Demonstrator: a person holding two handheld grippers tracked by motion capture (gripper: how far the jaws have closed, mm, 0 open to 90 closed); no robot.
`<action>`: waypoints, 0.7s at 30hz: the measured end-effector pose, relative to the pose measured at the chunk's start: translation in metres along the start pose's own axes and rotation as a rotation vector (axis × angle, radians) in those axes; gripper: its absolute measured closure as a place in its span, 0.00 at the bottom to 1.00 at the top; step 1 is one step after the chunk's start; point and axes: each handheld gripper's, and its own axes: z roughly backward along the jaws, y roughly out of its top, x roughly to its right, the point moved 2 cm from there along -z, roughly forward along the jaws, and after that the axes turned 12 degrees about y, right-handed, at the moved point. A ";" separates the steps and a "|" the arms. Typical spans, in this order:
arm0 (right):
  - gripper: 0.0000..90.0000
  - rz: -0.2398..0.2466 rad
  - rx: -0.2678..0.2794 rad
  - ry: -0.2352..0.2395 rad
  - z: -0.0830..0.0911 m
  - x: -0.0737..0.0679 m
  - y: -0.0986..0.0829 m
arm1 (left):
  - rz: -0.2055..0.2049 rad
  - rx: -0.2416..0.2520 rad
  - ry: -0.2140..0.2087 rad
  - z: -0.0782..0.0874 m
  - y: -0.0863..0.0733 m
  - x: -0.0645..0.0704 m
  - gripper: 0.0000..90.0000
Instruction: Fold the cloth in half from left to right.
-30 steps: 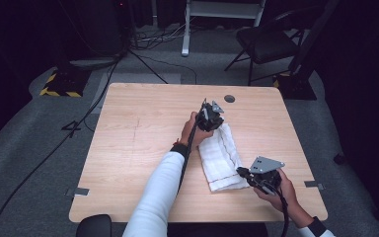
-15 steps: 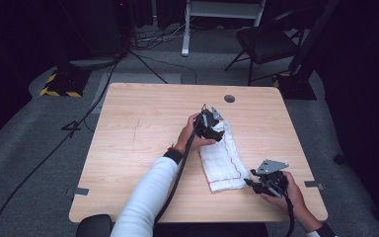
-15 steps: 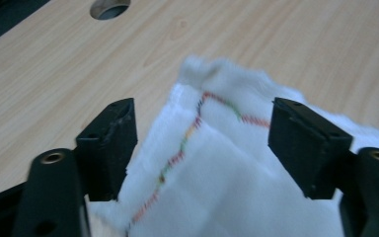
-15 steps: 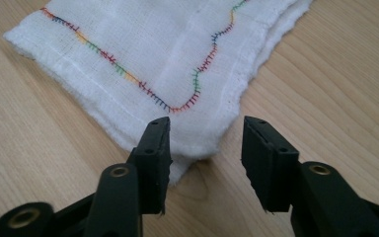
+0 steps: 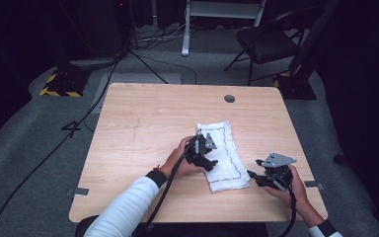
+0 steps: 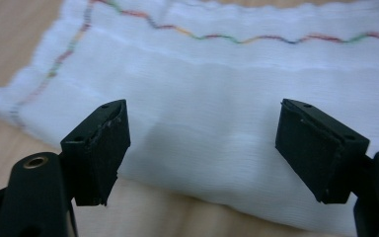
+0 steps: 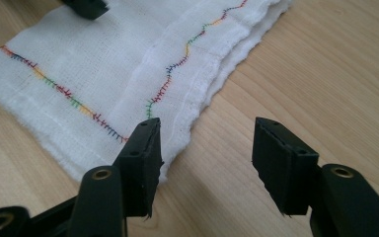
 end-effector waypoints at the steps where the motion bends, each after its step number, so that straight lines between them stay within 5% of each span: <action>1: 0.51 0.002 -0.008 0.001 -0.003 0.002 0.000 | -0.018 -0.001 -0.004 0.002 -0.001 0.007 0.24; 9: 0.51 0.025 -0.052 0.053 -0.012 0.017 -0.003 | -0.055 0.014 -0.038 0.013 -0.018 0.040 0.26; 15: 0.51 0.044 -0.106 0.086 -0.018 0.014 -0.008 | -0.022 0.011 -0.062 0.015 -0.027 0.034 0.25; 21: 0.52 0.072 -0.113 0.161 -0.019 -0.005 -0.009 | -0.018 -0.009 -0.071 0.024 -0.038 0.027 0.25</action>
